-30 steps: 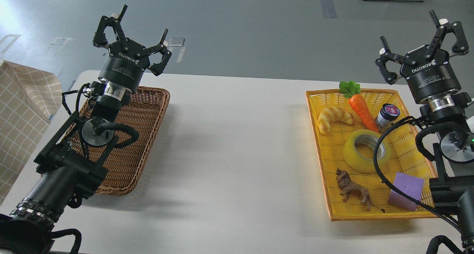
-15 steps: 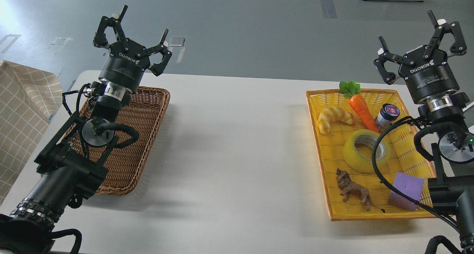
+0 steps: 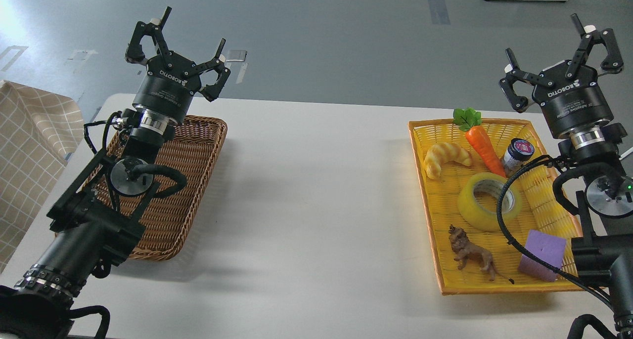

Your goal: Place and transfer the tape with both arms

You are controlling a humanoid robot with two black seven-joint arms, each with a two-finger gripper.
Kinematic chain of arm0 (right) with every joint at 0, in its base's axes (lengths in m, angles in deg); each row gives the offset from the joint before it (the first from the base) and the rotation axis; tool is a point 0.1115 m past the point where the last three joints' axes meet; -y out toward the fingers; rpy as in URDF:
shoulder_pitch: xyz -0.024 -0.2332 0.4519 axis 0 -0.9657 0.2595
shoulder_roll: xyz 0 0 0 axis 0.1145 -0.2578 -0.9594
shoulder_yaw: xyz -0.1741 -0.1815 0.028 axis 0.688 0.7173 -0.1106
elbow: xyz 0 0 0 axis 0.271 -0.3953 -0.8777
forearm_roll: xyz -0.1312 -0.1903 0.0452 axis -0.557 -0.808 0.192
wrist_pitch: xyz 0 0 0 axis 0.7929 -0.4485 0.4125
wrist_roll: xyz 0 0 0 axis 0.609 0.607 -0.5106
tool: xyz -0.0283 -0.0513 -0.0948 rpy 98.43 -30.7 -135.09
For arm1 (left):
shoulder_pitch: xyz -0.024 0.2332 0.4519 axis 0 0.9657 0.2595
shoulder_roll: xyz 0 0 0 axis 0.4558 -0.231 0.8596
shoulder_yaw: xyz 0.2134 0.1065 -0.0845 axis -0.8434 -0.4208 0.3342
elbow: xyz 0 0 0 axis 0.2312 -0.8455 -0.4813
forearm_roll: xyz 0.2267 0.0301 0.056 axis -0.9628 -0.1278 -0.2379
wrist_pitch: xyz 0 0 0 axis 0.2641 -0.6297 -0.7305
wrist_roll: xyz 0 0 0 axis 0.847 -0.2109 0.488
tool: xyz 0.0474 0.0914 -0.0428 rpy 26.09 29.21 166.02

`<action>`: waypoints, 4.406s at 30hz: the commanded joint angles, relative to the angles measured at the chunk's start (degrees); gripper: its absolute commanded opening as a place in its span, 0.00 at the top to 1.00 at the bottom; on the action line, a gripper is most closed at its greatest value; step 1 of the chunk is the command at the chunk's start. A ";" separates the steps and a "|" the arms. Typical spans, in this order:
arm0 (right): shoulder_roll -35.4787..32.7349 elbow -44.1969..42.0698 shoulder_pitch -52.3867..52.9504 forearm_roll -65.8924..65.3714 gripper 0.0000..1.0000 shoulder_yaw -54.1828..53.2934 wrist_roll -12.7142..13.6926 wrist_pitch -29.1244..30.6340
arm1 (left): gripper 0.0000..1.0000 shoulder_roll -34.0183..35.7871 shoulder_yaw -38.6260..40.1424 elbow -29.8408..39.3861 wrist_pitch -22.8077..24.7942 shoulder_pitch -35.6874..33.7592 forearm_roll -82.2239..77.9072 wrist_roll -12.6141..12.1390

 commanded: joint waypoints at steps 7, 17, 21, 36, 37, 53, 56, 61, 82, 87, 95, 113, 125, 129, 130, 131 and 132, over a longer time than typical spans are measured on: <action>0.00 -0.06 0.07 0.00 0.00 -0.09 0.00 0.00 | 0.02 0.00 -0.05 0.09 0.00 0.00 0.00 0.01; 0.00 -0.06 0.07 0.00 0.00 0.00 0.00 0.00 | 0.02 0.00 -0.05 0.09 0.00 -0.08 0.00 -0.16; 0.00 0.03 0.07 0.00 0.00 -0.09 0.00 0.00 | 0.02 0.09 -0.05 0.09 0.00 -0.08 0.00 -0.25; -5.35 -0.32 -0.19 -0.44 0.00 2.28 0.61 0.00 | 0.02 0.00 -0.05 0.09 0.00 -0.17 0.00 -0.25; -7.54 -0.32 -0.28 -0.44 0.00 3.33 0.61 0.00 | 0.02 0.00 -0.05 0.09 0.00 -0.17 0.00 -0.08; -25.75 -0.76 1.03 -4.57 0.00 15.37 0.61 0.00 | 0.02 -0.09 -0.05 0.36 0.00 -0.08 0.00 -0.07; -28.21 -0.76 1.47 -7.55 0.00 17.75 0.70 0.00 | 0.02 -0.09 -0.05 0.62 0.00 0.00 0.00 0.01; -33.66 -0.59 3.76 -16.08 0.00 22.67 0.79 0.00 | 0.02 -0.09 -0.05 0.62 0.00 0.00 0.00 0.10; -43.86 2.66 9.91 -22.93 0.00 34.44 0.96 0.00 | 0.02 0.09 -0.05 0.71 0.00 -0.08 0.00 0.19; -45.96 6.44 12.19 -27.94 0.00 40.94 0.97 0.00 | 0.02 0.17 -0.05 0.71 0.00 -0.17 0.00 0.19; -45.62 6.44 13.25 -44.20 0.00 44.56 0.88 0.00 | 0.02 0.09 -0.05 0.80 0.00 -0.17 0.00 0.19; -42.80 13.12 13.34 -68.37 0.03 56.24 0.88 0.00 | 0.02 0.53 -0.05 0.80 0.00 -0.17 -0.08 0.28; -41.05 13.12 12.90 -73.04 0.03 61.34 1.76 0.00 | 0.02 0.53 -0.05 0.80 0.00 0.09 -0.08 0.28; -39.73 13.12 12.81 -73.13 0.03 62.40 1.67 0.00 | 0.02 0.53 -0.05 0.80 0.00 0.27 -0.08 0.28; -39.47 13.12 12.64 -73.22 0.04 62.57 1.67 0.00 | 0.02 0.53 -0.05 0.80 0.00 0.27 0.00 0.28; -39.29 13.12 12.20 -73.30 0.03 62.58 1.67 0.00 | 0.02 0.61 -0.05 0.88 0.00 0.27 0.00 0.28; -39.20 13.21 11.94 -73.56 0.03 62.58 1.67 0.00 | 0.02 0.61 -0.05 0.88 0.00 0.27 0.00 0.28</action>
